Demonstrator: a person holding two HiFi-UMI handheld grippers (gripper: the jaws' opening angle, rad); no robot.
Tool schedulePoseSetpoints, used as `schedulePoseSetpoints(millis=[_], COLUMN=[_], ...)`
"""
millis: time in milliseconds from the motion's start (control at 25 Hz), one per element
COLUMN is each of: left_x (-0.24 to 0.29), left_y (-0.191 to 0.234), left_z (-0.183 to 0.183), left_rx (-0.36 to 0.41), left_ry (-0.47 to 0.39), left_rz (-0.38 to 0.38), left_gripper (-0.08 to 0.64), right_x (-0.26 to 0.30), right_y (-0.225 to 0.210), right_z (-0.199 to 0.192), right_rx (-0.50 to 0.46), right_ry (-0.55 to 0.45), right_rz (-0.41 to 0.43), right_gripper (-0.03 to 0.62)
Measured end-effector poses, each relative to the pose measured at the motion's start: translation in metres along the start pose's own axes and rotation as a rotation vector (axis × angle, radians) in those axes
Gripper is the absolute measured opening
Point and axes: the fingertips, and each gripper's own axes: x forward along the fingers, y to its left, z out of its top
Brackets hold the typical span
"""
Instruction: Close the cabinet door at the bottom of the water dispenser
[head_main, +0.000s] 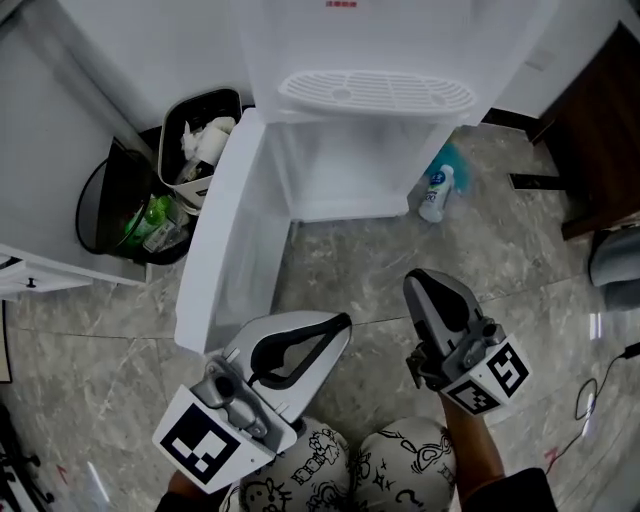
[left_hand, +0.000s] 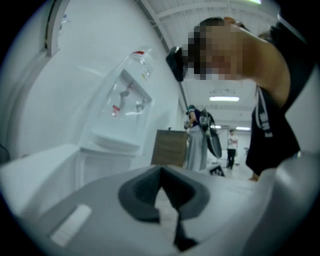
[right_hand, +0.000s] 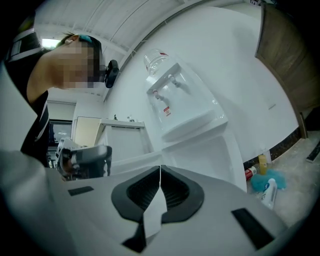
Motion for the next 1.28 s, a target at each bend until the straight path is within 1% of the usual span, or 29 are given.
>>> schedulePoseSetpoints(millis=[80, 160, 200, 280, 360, 400, 440, 480, 520, 560, 600, 680, 760, 840, 920, 1000, 1160, 1280], left_x=[-0.018, -0.047, -0.065, -0.107, -0.146, -0.162, -0.174, -0.181, -0.183, -0.18, -0.173, -0.154, -0.14, -0.128, -0.114, -0.094, -0.043, -0.001], left_y=[0.002, 0.01, 0.017, 0.037, 0.063, 0.079, 0.095, 0.111, 0.123, 0.131, 0.136, 0.138, 0.136, 0.129, 0.117, 0.104, 0.077, 0.063], left_z=[0.029, 0.057, 0.065, 0.071, 0.064, 0.055, 0.043, 0.029, 0.014, 0.001, -0.01, -0.027, -0.035, -0.036, -0.039, -0.046, -0.065, -0.072], left_rx=[-0.015, -0.015, 0.003, 0.062, 0.115, 0.125, 0.117, 0.092, 0.058, 0.032, 0.024, 0.056, 0.076, 0.066, 0.052, 0.054, 0.084, 0.098], left_ry=[-0.035, -0.075, -0.077, -0.046, 0.005, 0.028, 0.044, 0.052, 0.049, 0.039, 0.029, 0.024, 0.01, -0.025, -0.044, -0.046, -0.037, -0.052], left_rz=[0.017, 0.074, 0.123, 0.254, 0.392, 0.451, 0.497, 0.527, 0.539, 0.535, 0.521, 0.481, 0.45, 0.404, 0.345, 0.283, 0.159, 0.074], left_gripper=[-0.002, -0.002, -0.002, -0.002, -0.002, -0.002, -0.002, -0.002, -0.002, -0.002, -0.002, -0.002, -0.005, -0.005, -0.005, -0.005, -0.005, -0.004], right_x=[0.006, 0.011, 0.012, 0.011, 0.01, 0.01, 0.011, 0.012, 0.012, 0.012, 0.012, 0.011, 0.009, 0.006, 0.001, -0.007, -0.031, -0.048], right_y=[0.003, 0.007, 0.008, 0.011, 0.013, 0.015, 0.016, 0.018, 0.019, 0.021, 0.022, 0.024, 0.027, 0.028, 0.025, 0.018, -0.002, -0.009], right_z=[0.0, 0.002, 0.004, 0.005, 0.004, 0.002, -0.001, -0.003, -0.003, -0.002, -0.001, -0.001, -0.003, -0.001, 0.006, 0.02, 0.051, 0.07], right_rx=[0.016, 0.031, 0.032, 0.028, 0.004, -0.02, -0.043, -0.056, -0.055, -0.046, -0.038, -0.046, -0.062, -0.053, -0.037, -0.032, -0.016, -0.007], right_ry=[-0.004, -0.015, -0.019, -0.023, -0.022, -0.013, -0.001, 0.007, 0.008, 0.002, -0.007, -0.015, -0.012, -0.018, -0.04, -0.086, -0.198, -0.266], right_rz=[0.02, 0.049, 0.059, 0.068, 0.073, 0.073, 0.071, 0.071, 0.074, 0.079, 0.081, 0.076, 0.076, 0.082, 0.066, 0.026, -0.096, -0.141], right_gripper=[0.017, 0.017, 0.017, 0.017, 0.017, 0.017, 0.017, 0.017, 0.017, 0.017, 0.017, 0.017, 0.017, 0.017, 0.017, 0.017, 0.017, 0.017])
